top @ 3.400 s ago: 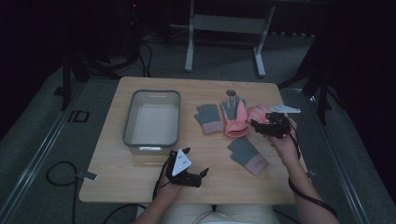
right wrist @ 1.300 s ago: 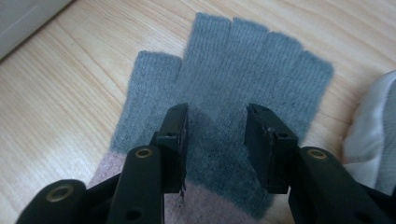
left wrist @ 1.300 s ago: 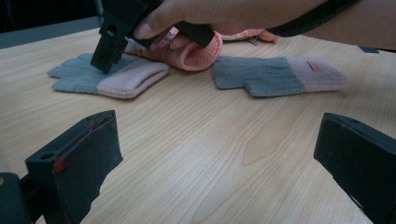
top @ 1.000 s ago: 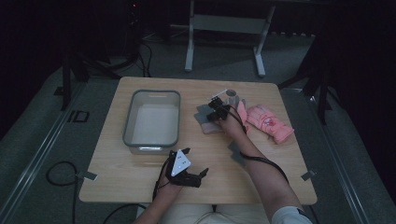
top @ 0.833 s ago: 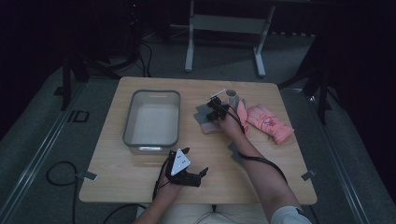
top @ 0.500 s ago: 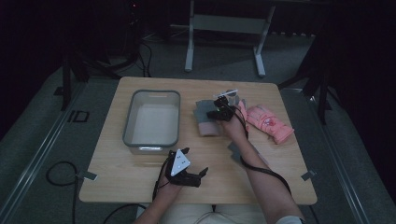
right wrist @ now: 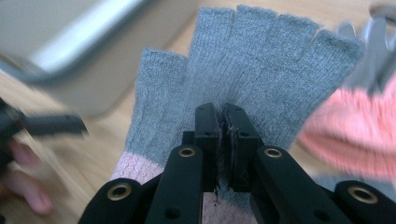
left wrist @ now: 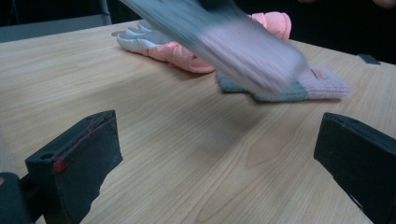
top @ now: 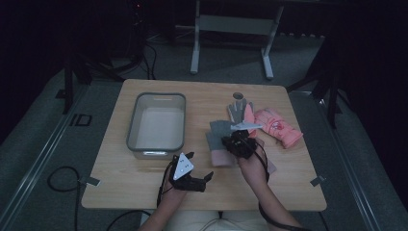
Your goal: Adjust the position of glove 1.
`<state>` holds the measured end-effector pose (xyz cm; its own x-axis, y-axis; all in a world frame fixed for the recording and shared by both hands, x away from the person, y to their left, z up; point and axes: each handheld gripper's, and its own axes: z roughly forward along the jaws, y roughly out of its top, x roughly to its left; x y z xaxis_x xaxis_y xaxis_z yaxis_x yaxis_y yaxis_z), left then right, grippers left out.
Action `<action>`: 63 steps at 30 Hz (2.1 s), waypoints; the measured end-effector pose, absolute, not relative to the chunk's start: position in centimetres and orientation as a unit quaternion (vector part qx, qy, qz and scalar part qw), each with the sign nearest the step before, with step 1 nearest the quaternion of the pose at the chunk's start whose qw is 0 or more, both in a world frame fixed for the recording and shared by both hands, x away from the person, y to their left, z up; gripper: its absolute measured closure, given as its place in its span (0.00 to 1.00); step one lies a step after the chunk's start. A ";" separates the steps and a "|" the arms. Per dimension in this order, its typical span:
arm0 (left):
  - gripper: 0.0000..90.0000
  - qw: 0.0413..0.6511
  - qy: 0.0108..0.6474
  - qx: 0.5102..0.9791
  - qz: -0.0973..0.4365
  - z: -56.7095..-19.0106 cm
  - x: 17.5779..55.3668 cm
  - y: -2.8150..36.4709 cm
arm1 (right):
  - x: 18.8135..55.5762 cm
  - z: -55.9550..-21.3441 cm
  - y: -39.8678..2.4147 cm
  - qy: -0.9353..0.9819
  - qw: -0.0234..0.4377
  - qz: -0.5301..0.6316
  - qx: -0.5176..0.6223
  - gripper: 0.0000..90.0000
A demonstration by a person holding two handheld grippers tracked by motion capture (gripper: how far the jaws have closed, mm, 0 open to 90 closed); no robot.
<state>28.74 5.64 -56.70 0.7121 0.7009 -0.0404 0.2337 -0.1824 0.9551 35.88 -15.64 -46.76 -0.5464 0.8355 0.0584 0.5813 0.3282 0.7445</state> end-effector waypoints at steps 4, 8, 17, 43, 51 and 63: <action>0.00 0.557 0.317 0.739 0.210 -56.7 28.7 5.8 | 34.5 -49.2 -16.5 0.793 0.141 0.353 0.475 0.94; 0.00 0.555 0.316 0.740 0.212 -56.7 28.7 5.7 | 33.2 -50.8 -16.8 0.792 0.115 0.345 0.491 0.94; 0.00 0.554 0.312 0.741 0.218 -56.7 28.6 5.6 | 33.9 -53.5 -16.0 0.782 0.094 0.327 0.521 0.94; 0.00 0.554 0.308 0.742 0.218 -56.7 28.6 5.5 | 37.3 -50.8 -25.4 0.837 0.159 0.360 0.380 0.74; 0.00 0.554 0.308 0.742 0.217 -56.7 28.5 5.5 | 38.0 -52.4 -27.9 0.873 0.149 0.320 0.336 0.69; 0.00 0.551 0.303 0.745 0.221 -56.7 28.4 5.3 | 39.5 -53.8 -29.0 0.893 0.114 0.291 0.324 0.67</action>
<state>28.42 5.32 -56.69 0.7191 0.6949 -0.0046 0.2078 -0.2087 0.9557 39.49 -28.99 -53.80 -0.7640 0.6450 -0.0147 0.5124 0.6205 0.5937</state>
